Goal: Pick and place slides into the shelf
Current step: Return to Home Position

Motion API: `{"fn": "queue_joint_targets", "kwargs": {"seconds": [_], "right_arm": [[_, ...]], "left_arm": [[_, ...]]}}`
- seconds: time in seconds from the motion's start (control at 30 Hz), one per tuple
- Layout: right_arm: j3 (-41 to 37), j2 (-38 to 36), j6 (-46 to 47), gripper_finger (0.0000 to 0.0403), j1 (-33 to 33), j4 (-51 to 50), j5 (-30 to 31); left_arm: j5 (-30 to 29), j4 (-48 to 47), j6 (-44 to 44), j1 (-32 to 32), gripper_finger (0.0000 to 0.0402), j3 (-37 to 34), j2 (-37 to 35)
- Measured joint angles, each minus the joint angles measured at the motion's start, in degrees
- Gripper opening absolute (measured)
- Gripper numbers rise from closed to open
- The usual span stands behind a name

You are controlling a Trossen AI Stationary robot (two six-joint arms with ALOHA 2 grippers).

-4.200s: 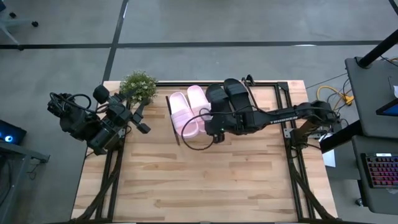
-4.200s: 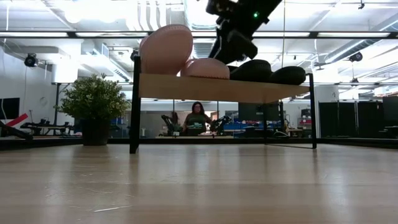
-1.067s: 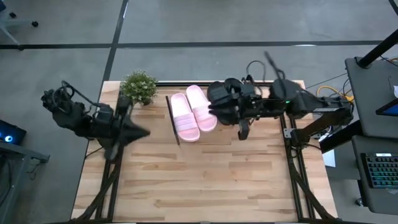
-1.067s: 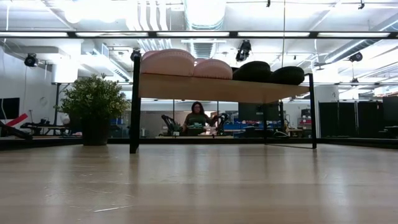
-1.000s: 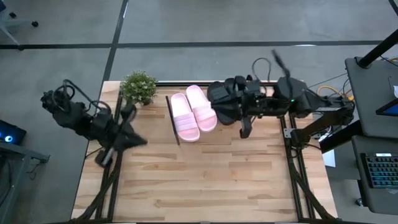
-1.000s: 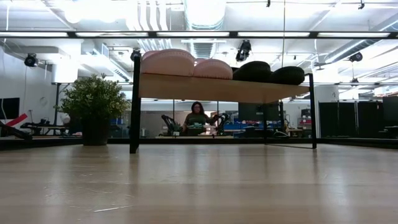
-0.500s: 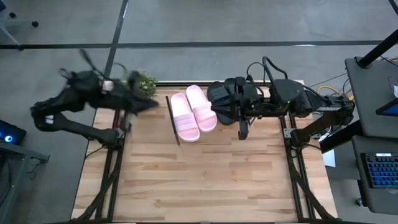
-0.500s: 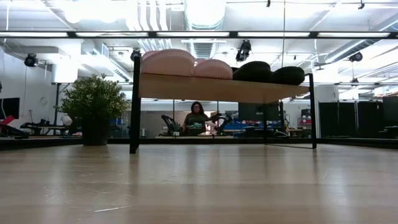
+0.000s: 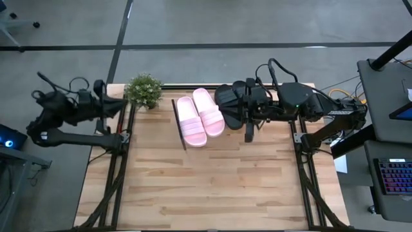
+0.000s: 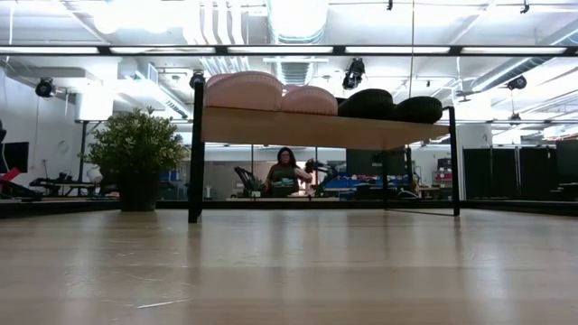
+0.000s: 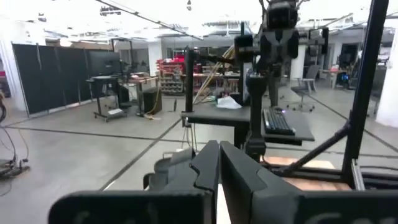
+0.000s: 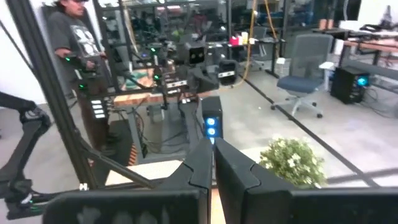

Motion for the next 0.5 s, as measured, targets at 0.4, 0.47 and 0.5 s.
{"fn": "queue_joint_targets", "kwargs": {"seconds": [0.4, 0.47, 0.5], "right_arm": [[-0.37, 0.00, -1.65, 0.0008, -0.11, -0.79, 1.56], [-0.47, 0.00, -1.64, 0.0008, -0.23, -0.72, 1.59], [-0.52, 0.00, -1.66, 0.0008, -0.28, -0.69, 1.63]], "left_arm": [[0.66, 0.68, -2.83, 0.03, 0.0000, -21.63, -22.76], [3.96, -0.12, -2.28, 0.04, 0.0000, -24.88, -22.47], [5.39, -0.07, -2.40, -0.01, 0.0000, -26.27, -22.40]]}}
